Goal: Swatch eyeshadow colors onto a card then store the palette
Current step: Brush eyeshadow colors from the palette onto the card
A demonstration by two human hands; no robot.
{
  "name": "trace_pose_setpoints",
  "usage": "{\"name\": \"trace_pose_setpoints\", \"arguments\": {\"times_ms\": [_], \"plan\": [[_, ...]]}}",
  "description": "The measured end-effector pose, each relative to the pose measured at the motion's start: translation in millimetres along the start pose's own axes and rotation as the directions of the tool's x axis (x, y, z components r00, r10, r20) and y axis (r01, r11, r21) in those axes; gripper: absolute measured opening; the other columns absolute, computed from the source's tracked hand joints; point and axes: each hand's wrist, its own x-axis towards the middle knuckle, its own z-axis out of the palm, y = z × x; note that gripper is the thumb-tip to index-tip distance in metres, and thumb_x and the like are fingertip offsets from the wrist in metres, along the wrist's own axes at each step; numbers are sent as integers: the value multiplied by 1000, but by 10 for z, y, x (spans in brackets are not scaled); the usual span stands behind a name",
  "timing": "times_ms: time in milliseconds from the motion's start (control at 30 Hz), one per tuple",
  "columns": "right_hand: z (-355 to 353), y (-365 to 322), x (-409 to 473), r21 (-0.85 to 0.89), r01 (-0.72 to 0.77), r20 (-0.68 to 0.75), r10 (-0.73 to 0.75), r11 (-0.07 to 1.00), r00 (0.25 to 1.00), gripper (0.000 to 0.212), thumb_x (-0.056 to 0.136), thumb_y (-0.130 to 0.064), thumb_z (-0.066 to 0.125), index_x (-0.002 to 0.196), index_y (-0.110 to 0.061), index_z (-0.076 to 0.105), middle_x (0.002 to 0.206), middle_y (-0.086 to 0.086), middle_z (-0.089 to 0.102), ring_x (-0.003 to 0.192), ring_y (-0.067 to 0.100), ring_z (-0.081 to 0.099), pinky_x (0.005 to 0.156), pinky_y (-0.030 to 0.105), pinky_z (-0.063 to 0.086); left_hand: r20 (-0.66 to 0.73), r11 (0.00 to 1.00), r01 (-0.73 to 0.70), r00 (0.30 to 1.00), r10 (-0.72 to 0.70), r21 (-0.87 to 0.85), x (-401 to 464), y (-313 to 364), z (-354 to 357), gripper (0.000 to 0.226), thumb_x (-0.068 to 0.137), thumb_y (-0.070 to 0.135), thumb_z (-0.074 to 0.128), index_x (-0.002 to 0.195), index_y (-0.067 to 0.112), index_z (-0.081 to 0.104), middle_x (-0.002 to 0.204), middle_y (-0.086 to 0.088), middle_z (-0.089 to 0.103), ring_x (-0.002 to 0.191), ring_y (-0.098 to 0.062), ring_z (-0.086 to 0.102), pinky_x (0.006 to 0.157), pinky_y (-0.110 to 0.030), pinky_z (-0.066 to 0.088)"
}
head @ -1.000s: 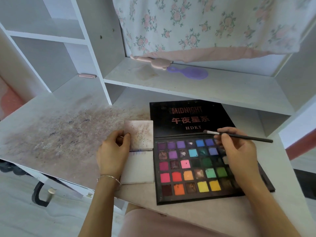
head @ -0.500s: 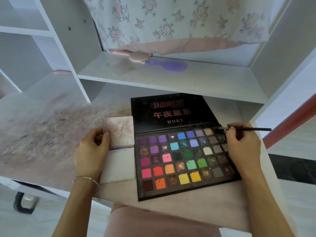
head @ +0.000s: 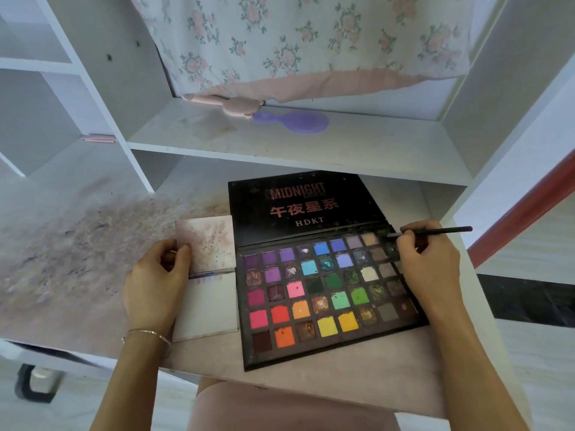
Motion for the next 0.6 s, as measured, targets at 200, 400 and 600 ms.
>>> {"name": "trace_pose_setpoints", "arguments": {"times_ms": [200, 400, 600], "plan": [[-4, -38, -34, 60, 16, -15, -15, 998, 1000, 20, 89, -11, 49, 78, -28, 48, 69, -11, 53, 64, -8, 56, 47, 4, 40, 0, 1000, 25, 1000, -25, -3, 8, -3, 4, 17, 87, 24, 58, 97, 11, 65, 75, -1, 59, 79, -31, 58, 66, -32, 39], [111, -212, -101, 216, 19, 98, -41, 976, 994, 20, 90, -13, 49, 81, -31, 49, 75, -5, 61, 70, -2, 62, 48, 15, 50, -16, 999, 31, 999, -30, 17, 11, 10, 12, 17, 87, 24, 58, 97, 12, 65, 74, 2, 58, 74, -25, 54, 65, -30, 36], [429, -501, -355, 310, 34, 303, -133, 950, 944, 25, 87, -8, 51, 77, -31, 51, 75, -3, 61, 75, 5, 61, 56, 17, 53, 0, 999, 36, 999, -36, 5, 5, 21, -6, 17, 87, 25, 58, 97, 13, 65, 73, 2, 59, 78, -30, 60, 65, -31, 42]]}}
